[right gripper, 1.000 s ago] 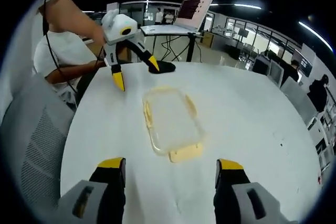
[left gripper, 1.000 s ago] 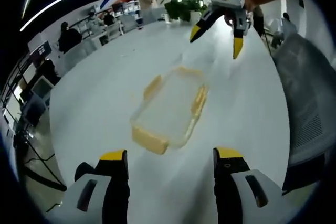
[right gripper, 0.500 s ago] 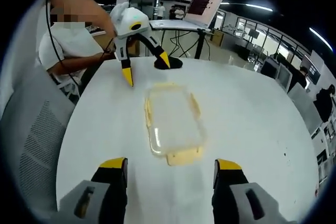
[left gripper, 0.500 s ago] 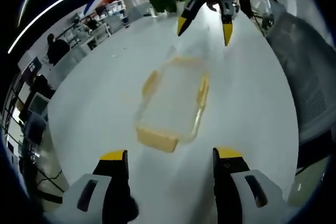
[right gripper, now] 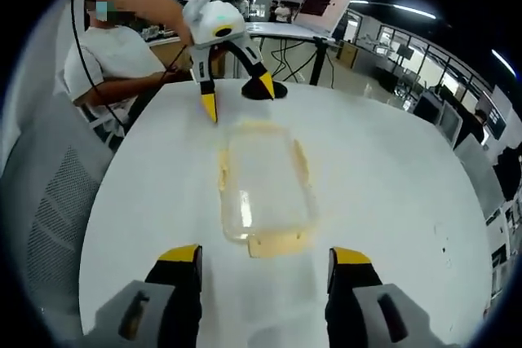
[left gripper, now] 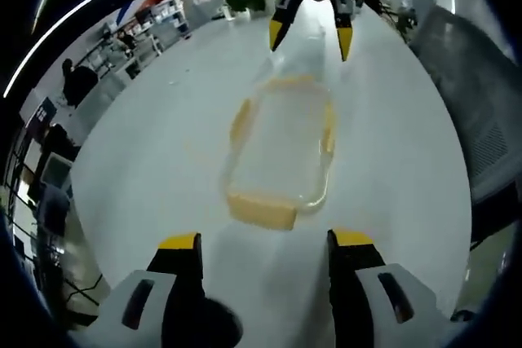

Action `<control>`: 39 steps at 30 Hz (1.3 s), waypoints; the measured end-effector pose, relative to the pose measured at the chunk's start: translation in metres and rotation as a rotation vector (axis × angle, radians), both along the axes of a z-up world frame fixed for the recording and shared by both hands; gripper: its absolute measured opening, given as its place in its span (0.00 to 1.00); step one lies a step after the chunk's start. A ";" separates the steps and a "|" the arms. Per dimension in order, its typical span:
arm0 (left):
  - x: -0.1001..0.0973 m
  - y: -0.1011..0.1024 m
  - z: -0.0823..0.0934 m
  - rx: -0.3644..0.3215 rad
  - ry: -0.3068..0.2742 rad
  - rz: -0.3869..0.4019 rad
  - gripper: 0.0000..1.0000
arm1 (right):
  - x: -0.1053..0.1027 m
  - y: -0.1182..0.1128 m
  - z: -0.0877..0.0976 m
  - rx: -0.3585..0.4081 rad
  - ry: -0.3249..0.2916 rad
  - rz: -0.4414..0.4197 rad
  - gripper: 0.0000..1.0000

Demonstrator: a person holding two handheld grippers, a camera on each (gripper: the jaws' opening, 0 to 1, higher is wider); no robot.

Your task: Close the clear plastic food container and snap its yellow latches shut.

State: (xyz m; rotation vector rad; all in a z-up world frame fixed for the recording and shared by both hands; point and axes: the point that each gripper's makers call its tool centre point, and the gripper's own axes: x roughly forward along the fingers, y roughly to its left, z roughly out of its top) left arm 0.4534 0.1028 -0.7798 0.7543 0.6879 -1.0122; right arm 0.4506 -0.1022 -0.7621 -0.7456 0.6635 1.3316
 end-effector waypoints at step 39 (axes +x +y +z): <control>0.009 -0.017 -0.015 0.103 0.134 -0.186 0.52 | 0.008 0.017 -0.023 -0.159 0.081 0.130 0.53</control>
